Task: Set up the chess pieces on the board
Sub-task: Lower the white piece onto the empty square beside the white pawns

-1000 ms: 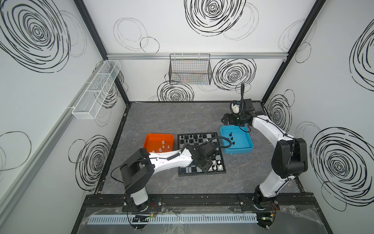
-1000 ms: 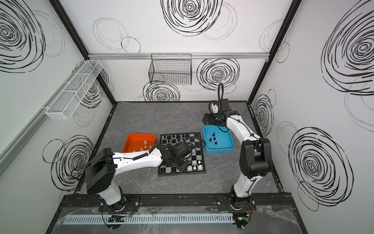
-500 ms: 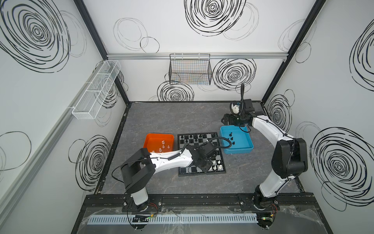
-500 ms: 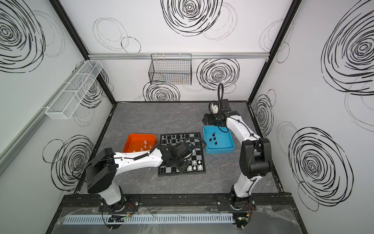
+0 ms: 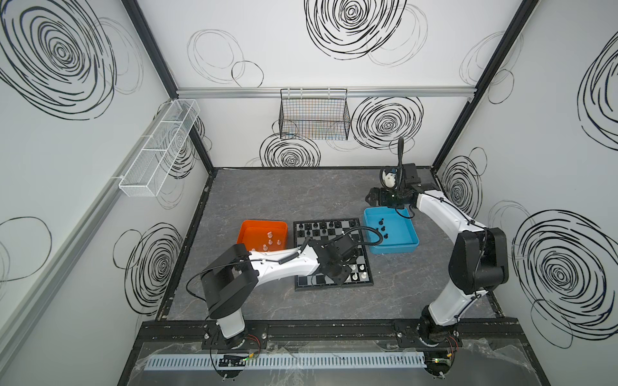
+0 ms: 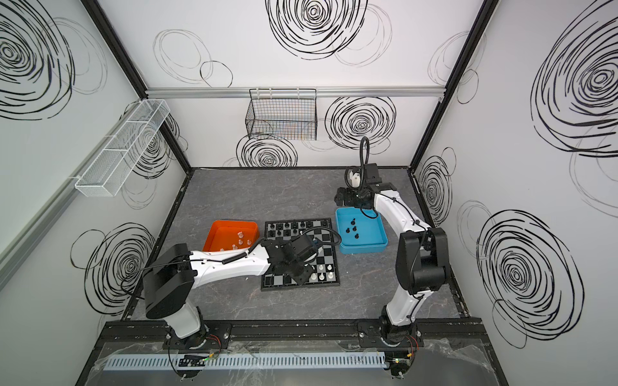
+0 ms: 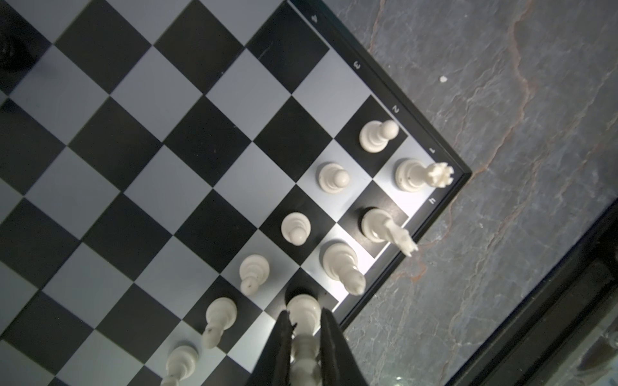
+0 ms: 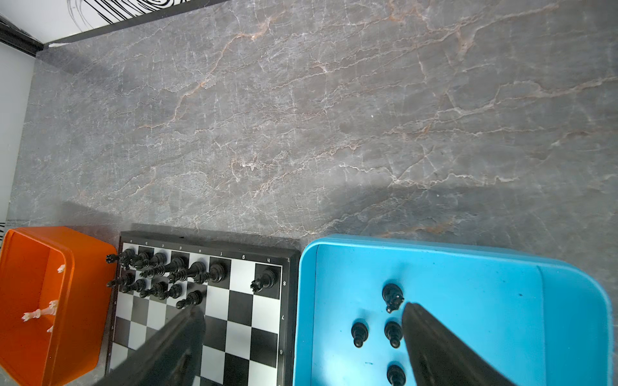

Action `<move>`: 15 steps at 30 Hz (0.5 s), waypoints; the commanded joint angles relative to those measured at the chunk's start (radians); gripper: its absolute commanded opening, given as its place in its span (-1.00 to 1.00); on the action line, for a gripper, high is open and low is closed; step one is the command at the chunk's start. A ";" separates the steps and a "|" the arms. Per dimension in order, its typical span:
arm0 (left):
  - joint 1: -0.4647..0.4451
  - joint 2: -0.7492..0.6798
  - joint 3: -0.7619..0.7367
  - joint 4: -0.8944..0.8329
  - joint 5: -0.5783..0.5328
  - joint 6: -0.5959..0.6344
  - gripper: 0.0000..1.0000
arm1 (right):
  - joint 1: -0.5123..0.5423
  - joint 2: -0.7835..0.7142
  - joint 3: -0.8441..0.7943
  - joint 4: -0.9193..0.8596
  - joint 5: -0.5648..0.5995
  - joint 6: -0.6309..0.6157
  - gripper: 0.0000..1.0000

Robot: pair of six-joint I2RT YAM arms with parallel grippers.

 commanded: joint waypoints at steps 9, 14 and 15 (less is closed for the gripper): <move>-0.005 0.019 -0.013 0.029 0.007 0.000 -0.57 | -0.007 -0.014 -0.007 0.009 -0.003 -0.008 0.93; -0.005 0.017 -0.013 0.029 0.007 -0.001 -0.59 | -0.008 -0.014 -0.008 0.010 -0.003 -0.007 0.93; -0.005 0.017 -0.014 0.029 0.007 -0.001 -0.60 | -0.007 -0.013 -0.006 0.009 -0.004 -0.008 0.93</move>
